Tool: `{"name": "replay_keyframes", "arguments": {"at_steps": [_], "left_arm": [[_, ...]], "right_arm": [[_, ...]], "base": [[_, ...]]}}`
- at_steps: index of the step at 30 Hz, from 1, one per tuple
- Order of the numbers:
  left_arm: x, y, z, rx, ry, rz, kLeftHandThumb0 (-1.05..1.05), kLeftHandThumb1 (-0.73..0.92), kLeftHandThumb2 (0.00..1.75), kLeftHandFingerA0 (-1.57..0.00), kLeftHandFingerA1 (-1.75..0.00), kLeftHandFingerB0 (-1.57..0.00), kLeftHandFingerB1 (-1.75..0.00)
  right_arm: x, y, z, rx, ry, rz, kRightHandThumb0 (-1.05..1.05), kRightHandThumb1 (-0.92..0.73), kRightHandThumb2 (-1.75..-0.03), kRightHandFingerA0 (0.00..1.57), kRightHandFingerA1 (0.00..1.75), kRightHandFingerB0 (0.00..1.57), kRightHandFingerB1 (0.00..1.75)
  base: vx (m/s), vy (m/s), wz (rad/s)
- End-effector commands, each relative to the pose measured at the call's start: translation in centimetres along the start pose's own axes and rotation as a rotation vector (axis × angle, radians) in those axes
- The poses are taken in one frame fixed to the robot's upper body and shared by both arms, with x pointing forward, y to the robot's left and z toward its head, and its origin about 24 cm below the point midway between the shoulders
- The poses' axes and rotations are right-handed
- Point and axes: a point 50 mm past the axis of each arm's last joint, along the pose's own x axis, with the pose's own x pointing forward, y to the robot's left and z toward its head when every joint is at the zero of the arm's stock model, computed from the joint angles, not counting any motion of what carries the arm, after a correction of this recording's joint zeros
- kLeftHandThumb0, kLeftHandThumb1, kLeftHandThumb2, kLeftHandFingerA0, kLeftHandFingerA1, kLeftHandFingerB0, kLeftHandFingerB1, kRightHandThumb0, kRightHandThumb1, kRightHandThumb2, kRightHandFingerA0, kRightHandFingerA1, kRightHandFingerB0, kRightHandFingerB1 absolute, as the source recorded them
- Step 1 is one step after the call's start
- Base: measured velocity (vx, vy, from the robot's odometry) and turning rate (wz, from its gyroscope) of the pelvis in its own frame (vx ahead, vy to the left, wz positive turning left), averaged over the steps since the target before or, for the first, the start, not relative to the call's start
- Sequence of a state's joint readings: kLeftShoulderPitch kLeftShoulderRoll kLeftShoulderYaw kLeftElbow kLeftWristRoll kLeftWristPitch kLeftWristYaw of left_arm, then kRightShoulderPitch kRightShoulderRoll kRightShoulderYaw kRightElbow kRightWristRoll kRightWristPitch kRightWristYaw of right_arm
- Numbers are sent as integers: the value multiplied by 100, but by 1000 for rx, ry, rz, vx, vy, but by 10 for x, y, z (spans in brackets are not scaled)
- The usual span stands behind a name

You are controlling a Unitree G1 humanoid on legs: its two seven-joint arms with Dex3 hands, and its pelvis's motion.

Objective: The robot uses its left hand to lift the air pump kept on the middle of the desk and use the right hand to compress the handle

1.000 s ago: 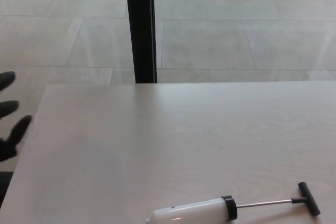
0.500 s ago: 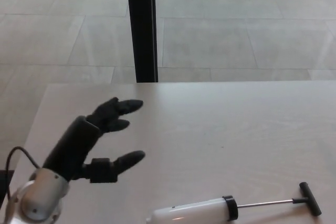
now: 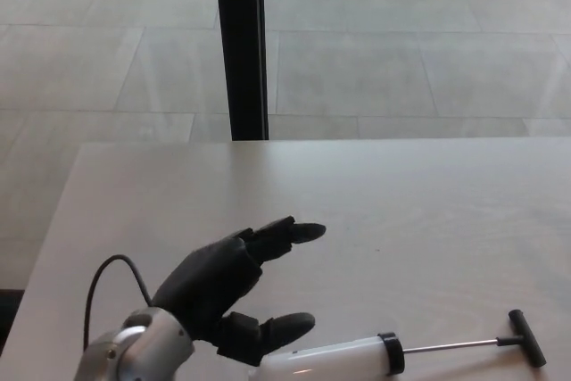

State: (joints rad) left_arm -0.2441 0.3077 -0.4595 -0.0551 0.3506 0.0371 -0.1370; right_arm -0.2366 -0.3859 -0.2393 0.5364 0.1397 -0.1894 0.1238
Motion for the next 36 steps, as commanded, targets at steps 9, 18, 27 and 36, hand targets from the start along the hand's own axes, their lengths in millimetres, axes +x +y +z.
{"name": "replay_keyframes", "arguments": {"at_steps": [9, 18, 27, 36], "left_arm": [[2, -37, 17, 768, 150, -209, -96, 80, 65, 0, -31, -13, -35], [-7, -62, 9, 744, 224, -242, -99, 67, 104, 0, -31, -15, -46], [-14, -73, 0, 761, 291, -217, -84, 78, 64, 0, -41, -25, -39], [-13, -86, 4, 426, 360, -57, -66, 76, 64, -35, -60, -36, -47]], "right_arm": [[-4, 0, 25, -64, -124, 9, -94, -70, -113, 30, 77, 36, 64], [-8, 1, 26, -73, -125, -10, -92, -92, -68, 29, 77, 41, 57], [-9, 1, 28, -33, -132, -23, -81, -88, -67, 33, 70, 47, 53], [-13, 5, 29, -2, -142, -33, -77, -83, -65, 38, 71, 54, 52]], "base": [[0, 0, 0], [0, 0, 0], [0, 0, 0], [0, 0, 0]]}}
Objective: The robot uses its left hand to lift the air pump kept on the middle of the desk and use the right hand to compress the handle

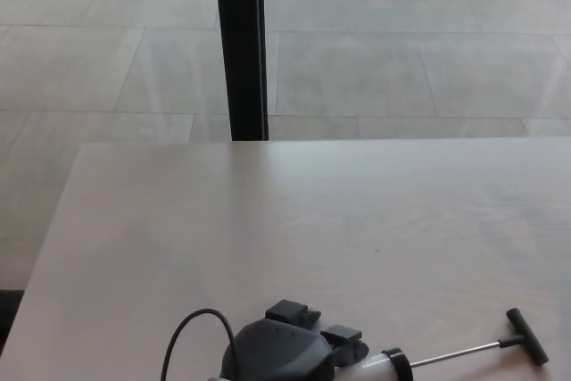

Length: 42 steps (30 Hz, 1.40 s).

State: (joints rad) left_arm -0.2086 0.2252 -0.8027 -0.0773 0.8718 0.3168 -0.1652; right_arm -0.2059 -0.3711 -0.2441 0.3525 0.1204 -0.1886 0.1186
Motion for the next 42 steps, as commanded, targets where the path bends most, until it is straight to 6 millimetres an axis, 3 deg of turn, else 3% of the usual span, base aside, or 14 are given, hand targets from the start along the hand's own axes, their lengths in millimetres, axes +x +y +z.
{"name": "replay_keyframes", "arguments": {"at_steps": [1, 5, 6, 8, 9, 16, 24, 26, 28, 29, 30, 31, 37, 42], "left_arm": [[-8, -20, -10, -65, 278, 107, -64, 72, 63, -41, -62, -40, -49], [-8, -27, -5, -114, 289, 125, -59, 72, 63, -43, -65, -43, -51], [-8, -30, -4, -126, 297, 124, -59, 58, 99, -42, -67, -39, -59], [-6, -32, -5, -125, 306, 129, -59, 59, 100, -41, -65, -43, -61], [-6, -34, -5, -119, 305, 157, -57, 72, 62, -51, -64, -52, -53], [-5, -39, -3, -126, 317, 196, -54, 74, 62, -55, -79, -56, -56], [-1, -48, -6, -103, 346, 158, -7, 64, 65, -80, -174, -35, -50], [-1, -47, -8, -80, 357, 139, -4, 62, 71, -83, -175, -45, -55], [-4, -48, -12, -55, 375, 122, -11, 49, 92, -112, -131, -76, -90], [-5, -49, -13, -49, 378, 128, -9, 64, 70, -79, -168, -79, -98], [-5, -49, -14, -39, 384, 126, -14, 49, 93, -110, -130, -85, -96], [-7, -50, -16, -43, 384, 119, -4, 65, 71, -84, -165, -78, -109], [-11, -57, -19, -38, 373, 140, -11, 68, 85, -85, -162, -80, -94], [-14, -61, -21, -51, 363, 159, -6, 69, 84, -87, -171, -74, -124]], "right_arm": [[-11, 0, 0, 23, -1, -56, -77, -83, -66, 39, 71, 56, 53], [-11, 1, 1, 19, -6, -66, -77, -83, -65, 41, 73, 57, 52], [-12, 2, 1, 33, -6, -70, -76, -82, -65, 42, 75, 59, 52], [-13, 3, 2, 33, -9, -74, -75, -81, -64, 43, 74, 59, 53], [-13, 5, 2, 44, -4, -77, -74, -80, -64, 44, 75, 61, 52], [-15, 8, 3, 51, -7, -88, -71, -80, -64, 47, 74, 62, 52], [-16, 5, 2, 57, -3, -122, -67, -77, -63, 47, 77, 65, 50], [-16, 4, 2, 51, 2, -125, -67, -77, -63, 42, 68, 64, 50], [-17, 3, 2, 26, 3, -133, -66, -79, -63, 41, 68, 64, 50], [-17, 3, 1, 21, 3, -131, -66, -79, -63, 40, 65, 64, 50], [-17, 1, 2, 12, 2, -132, -66, -80, -64, 40, 63, 64, 50], [-16, 0, 1, 17, 0, -134, -65, -79, -64, 39, 63, 65, 50], [-17, 3, 1, 24, 1, -135, -63, -79, -63, 48, 82, 67, 50], [-19, 3, -2, 44, -3, -139, -63, -78, -63, 47, 75, 69, 52]], "base": [[0, 0, 0], [0, 0, 0], [0, 0, 0], [0, 0, 0], [0, 0, 0], [0, 0, 0], [0, 0, 0], [0, 0, 0], [0, 0, 0], [0, 0, 0], [0, 0, 0], [0, 0, 0], [0, 0, 0], [0, 0, 0]]}}
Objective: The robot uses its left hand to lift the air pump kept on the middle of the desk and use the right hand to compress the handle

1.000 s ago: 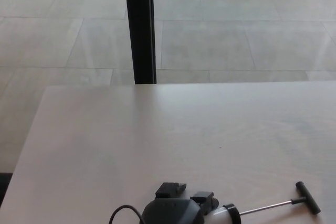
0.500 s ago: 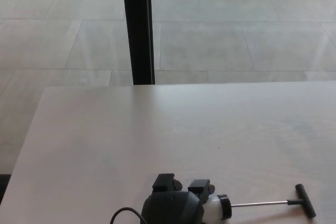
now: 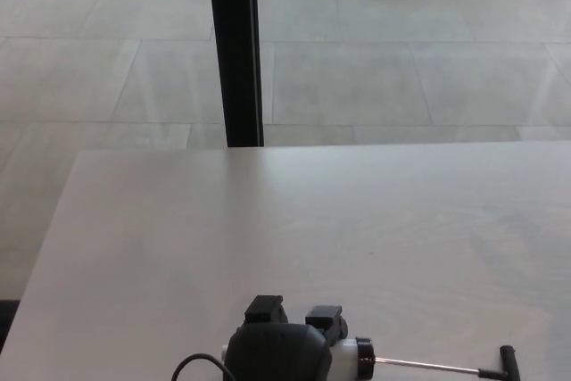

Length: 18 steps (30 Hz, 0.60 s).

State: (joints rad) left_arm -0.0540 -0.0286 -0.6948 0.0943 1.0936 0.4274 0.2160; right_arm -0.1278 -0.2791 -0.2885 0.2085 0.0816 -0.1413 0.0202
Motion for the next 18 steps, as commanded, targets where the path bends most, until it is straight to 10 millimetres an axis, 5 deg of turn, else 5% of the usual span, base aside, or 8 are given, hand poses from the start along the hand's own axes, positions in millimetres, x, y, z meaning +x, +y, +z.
{"name": "replay_keyframes", "arguments": {"at_steps": [1, 6, 7, 12, 14, 16, 17, 18], "left_arm": [[-21, -32, -31, 24, 93, -154, -3, 69, 82, -87, -172, -72, -128], [-23, -35, -36, -66, 85, -121, -13, 71, 87, -76, -175, -65, -150], [-21, -33, -37, -98, 81, -109, -11, 70, 88, -75, -175, -63, -158], [-13, -23, -35, -156, 74, -85, -11, 71, 89, -74, -175, -61, -158], [9, 6, -34, -167, 38, 8, -9, 64, 102, -82, -175, -63, -166], [22, 23, -33, -176, 7, 70, -9, 63, 104, -83, -175, -64, -163], [25, 27, -33, -176, 4, 79, -20, 60, 111, -112, -142, -91, -126], [31, 35, -33, -169, -4, 99, -10, 61, 106, -82, -175, -64, -165]], "right_arm": [[-2, -4, -2, 12, -1, -28, -61, -78, -63, 46, 75, 69, 51], [-2, -2, -4, 16, -3, -24, -63, -78, -64, 54, 87, 67, 51], [-2, -1, -3, 9, 7, -21, -68, -81, -64, 46, 68, 63, 49], [0, 0, -1, -8, 11, 22, -75, -89, -68, 38, 64, 48, 44], [5, 7, 7, 6, -17, 87, -95, -79, -88, 33, 62, 29, 44], [9, 14, 13, 18, -20, 121, -91, -92, -75, 27, 58, 25, 39], [9, 16, 14, 21, -20, 129, -93, -91, -79, 25, 54, 22, 37], [10, 19, 17, 23, -24, 148, -93, -92, -79, 21, 52, 18, 36]], "base": [[0, 0, 0], [0, 0, 0], [0, 0, 0], [0, 0, 0], [0, 0, 0], [0, 0, 0], [0, 0, 0], [0, 0, 0]]}}
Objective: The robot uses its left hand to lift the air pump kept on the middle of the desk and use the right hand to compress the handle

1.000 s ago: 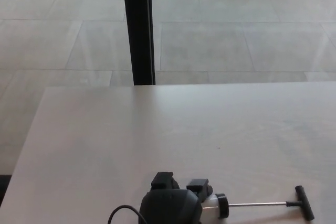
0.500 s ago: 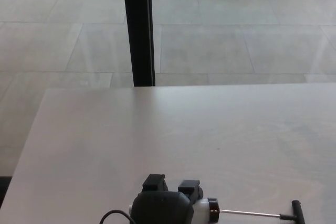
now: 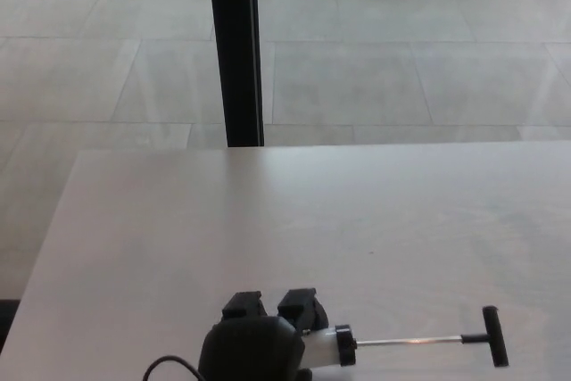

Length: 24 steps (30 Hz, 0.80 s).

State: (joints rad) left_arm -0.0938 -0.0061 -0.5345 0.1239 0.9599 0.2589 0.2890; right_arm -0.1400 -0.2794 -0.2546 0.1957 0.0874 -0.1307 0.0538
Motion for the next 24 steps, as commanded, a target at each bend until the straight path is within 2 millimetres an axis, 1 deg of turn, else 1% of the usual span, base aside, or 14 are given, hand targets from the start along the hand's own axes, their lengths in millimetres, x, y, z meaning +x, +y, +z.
{"name": "replay_keyframes", "arguments": {"at_steps": [1, 2, 3, 4, 5, 6, 7, 10, 11, 13, 14, 16, 18, 24], "left_arm": [[21, 21, -4, -30, -17, 10, -10, 61, 106, -82, -175, -64, -165], [29, 32, -3, 2, -47, 43, -15, 56, 112, -113, -143, -95, -129], [35, 38, -2, 33, -58, 54, -15, 56, 112, -113, -143, -95, -129], [38, 42, -3, 47, -63, 62, -9, 53, 114, -118, -145, -96, -127], [43, 47, -2, 67, -73, 74, -9, 53, 114, -118, -145, -96, -127], [44, 48, -2, 73, -77, 74, -8, 59, 108, -87, -175, -74, -154], [46, 50, -3, 83, -87, 76, -8, 60, 106, -90, -175, -75, -150], [50, 54, -6, 126, -112, 85, -6, 59, 109, -90, -175, -72, -153], [51, 55, -7, 128, -111, 72, -6, 56, 111, -91, -175, -75, -151], [54, 59, -8, 141, -123, 71, -7, 58, 106, -90, -175, -73, -154], [55, 60, -8, 139, -114, 66, -6, 60, 103, -89, -175, -73, -148], [57, 62, -8, 136, -114, 65, -5, 60, 103, -90, -175, -73, -150], [59, 68, -5, 159, -130, 75, -7, 61, 99, -92, -175, -71, -150], [56, 66, -3, 160, -144, 78, -6, 59, 101, -92, -175, -78, -138]], "right_arm": [[9, 10, 14, 15, -17, 95, -93, -92, -79, 21, 52, 18, 36], [13, 16, 19, 8, -30, 114, -98, -92, -83, 18, 47, 14, 32], [15, 20, 22, 9, -34, 123, -98, -92, -83, 18, 47, 14, 32], [17, 24, 25, 21, -36, 135, -37, -42, -109, 1, 52, 0, 49], [19, 28, 29, 39, -40, 151, -37, -42, -109, 1, 52, 0, 49], [20, 30, 31, 40, -44, 154, -99, -86, -127, 5, 49, 7, 42], [21, 34, 35, 47, -49, 166, -96, -85, -125, 4, 34, 8, 24], [23, 46, 44, 75, -50, 216, -91, -80, -123, 5, 18, 6, 19], [23, 50, 47, 80, -51, 224, -84, -78, -124, 0, 20, 2, 21], [23, 58, 51, 92, -51, 229, -94, -84, -126, 2, 16, 13, 17], [22, 60, 52, 89, -49, 230, -84, -78, -123, 0, 22, 2, 23], [22, 63, 53, 81, -41, 236, -84, -78, -124, 0, 22, 3, 23], [23, 74, 54, 93, -36, 259, -95, -84, -125, 1, 14, 13, 19], [25, 84, 54, 99, -8, 275, -104, -92, -130, 0, 7, 12, 8]], "base": [[0, 0, 0], [0, 0, 0], [0, 0, 0], [0, 0, 0], [0, 0, 0], [0, 0, 0], [0, 0, 0], [0, 0, 0], [0, 0, 0], [0, 0, 0], [0, 0, 0], [0, 0, 0], [0, 0, 0], [0, 0, 0]]}}
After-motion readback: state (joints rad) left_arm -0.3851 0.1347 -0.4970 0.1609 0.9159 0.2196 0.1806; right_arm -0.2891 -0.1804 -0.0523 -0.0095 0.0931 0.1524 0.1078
